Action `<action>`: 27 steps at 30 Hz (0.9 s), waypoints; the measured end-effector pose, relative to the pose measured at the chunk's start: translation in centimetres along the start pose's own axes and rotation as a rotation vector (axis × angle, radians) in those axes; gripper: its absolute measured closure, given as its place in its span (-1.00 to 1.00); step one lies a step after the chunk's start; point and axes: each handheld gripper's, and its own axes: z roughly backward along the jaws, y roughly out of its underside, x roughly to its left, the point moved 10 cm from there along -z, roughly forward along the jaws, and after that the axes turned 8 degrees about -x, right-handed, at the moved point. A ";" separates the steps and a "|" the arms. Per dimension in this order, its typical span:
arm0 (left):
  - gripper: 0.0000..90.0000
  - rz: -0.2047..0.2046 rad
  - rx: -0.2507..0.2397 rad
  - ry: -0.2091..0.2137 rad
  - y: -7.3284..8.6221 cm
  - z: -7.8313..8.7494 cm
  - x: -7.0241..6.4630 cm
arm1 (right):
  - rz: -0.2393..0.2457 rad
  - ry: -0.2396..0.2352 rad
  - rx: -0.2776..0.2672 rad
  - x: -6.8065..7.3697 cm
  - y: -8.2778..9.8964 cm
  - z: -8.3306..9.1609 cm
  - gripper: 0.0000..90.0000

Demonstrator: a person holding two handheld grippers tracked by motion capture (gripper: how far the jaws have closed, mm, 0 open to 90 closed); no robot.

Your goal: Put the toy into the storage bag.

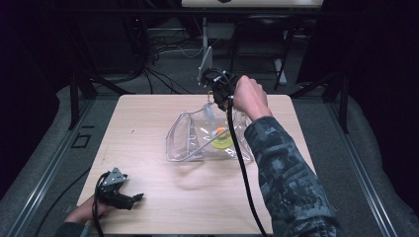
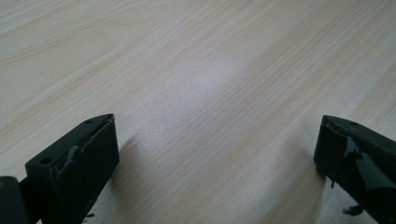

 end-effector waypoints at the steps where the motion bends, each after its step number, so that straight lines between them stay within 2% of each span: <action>1: -1.00 0.001 0.001 0.000 0.0 0.0 0.0 | -0.008 -0.006 -0.002 0.1 0.1 -0.3 0.94; 13: -1.00 0.001 0.001 0.000 0.0 0.0 0.0 | -0.028 -0.021 0.029 0.2 1.6 -2.3 0.94; 22: -1.00 0.001 0.000 0.000 0.0 0.0 0.0 | -0.051 -0.020 0.043 0.0 2.3 -3.0 0.94; 27: -1.00 0.000 0.000 0.000 0.0 0.0 0.0 | -0.044 -0.023 0.060 0.1 2.8 -3.3 0.94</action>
